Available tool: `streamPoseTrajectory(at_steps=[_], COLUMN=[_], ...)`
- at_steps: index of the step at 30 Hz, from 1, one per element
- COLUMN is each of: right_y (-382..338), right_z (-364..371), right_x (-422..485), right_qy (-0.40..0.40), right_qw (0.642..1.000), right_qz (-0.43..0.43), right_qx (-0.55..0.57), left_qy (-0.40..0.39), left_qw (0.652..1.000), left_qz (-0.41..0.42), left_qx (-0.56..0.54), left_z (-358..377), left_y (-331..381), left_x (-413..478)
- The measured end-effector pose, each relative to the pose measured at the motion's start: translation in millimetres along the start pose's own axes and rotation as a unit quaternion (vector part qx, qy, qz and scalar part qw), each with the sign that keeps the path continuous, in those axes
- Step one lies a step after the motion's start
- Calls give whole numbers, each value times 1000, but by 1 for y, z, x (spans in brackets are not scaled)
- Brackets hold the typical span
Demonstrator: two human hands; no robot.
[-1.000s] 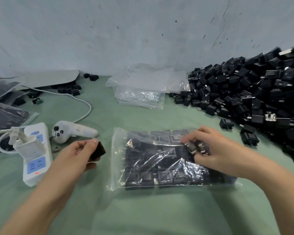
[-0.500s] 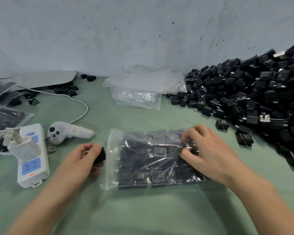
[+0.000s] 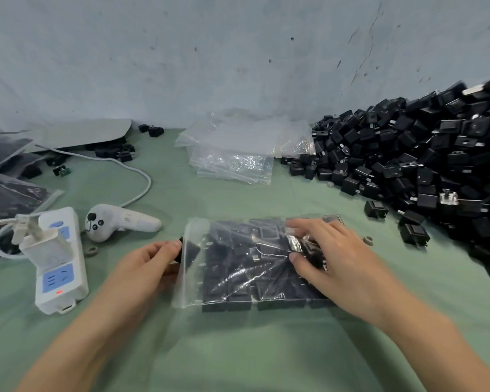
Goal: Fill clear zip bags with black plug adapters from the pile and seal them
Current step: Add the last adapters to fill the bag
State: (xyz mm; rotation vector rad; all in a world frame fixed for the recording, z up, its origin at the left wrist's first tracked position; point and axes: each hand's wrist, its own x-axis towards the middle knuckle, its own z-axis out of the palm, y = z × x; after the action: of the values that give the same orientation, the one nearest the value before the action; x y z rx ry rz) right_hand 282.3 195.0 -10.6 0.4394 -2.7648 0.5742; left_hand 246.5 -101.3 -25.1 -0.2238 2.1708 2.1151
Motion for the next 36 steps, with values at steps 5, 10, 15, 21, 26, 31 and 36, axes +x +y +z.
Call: streamPoseTrajectory(at_steps=[5,10,15,21,26,31,36], right_y=[-3,7,26,40,38,37,40], right_z=[3,3,-4,-2,-3,-2,-4], right_x=[-2,1,3,3,3,4,4], right_qy=[45,25,107,115,113,104,146], right_qw=[999,999,985,977,979,976,961], right_qz=[-27,-11,61,121,120,134,159], right_qx=[5,44,117,131,118,135,174], left_qy=[7,29,21,-10,-6,-41,-45], left_qw=[1000,994,998,1000,1000,997,996], left_qz=[-10,13,-17,-14,-19,-14,-11], left_qx=[12,100,57,12,19,59,80], left_z=[10,18,19,32,20,30,21], left_y=[-3,-5,1,4,8,3,9], left_x=[-1,-5,-3,-7,0,1,7])
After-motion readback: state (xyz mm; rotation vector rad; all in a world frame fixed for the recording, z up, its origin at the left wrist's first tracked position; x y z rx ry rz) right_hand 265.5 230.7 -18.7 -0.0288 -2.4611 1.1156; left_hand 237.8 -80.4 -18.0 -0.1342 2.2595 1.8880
